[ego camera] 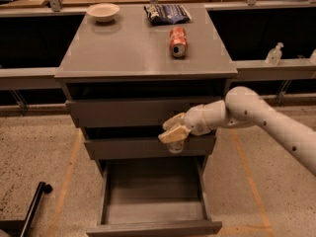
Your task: Pick 7up can from bottom drawer and place on counter
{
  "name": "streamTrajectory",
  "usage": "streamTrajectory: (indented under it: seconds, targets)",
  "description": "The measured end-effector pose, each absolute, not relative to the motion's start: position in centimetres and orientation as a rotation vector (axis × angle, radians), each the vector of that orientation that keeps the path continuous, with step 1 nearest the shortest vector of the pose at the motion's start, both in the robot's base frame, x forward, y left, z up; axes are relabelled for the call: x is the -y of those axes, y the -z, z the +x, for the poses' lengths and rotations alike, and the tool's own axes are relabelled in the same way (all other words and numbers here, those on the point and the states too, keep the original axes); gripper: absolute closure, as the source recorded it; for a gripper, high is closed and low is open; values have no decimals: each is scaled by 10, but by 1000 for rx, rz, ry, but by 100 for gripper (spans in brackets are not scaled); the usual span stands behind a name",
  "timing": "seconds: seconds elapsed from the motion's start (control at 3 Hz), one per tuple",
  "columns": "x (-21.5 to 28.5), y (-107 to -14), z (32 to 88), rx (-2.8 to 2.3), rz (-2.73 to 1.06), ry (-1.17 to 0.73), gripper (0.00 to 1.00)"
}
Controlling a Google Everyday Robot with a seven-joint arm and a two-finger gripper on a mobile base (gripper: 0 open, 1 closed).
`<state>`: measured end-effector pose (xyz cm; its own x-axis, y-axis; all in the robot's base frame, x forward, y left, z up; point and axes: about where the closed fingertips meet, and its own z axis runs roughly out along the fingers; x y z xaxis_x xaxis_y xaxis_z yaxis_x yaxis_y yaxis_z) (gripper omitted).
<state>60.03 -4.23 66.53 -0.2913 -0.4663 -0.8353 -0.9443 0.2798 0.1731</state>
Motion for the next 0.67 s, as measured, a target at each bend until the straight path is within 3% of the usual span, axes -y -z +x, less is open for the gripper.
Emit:
streamTrajectory:
  seconds: [0.33, 0.67]
  targets:
    - [42, -741, 620, -1861, -1283, -776, 100]
    - [42, -741, 620, -1861, -1283, -776, 100]
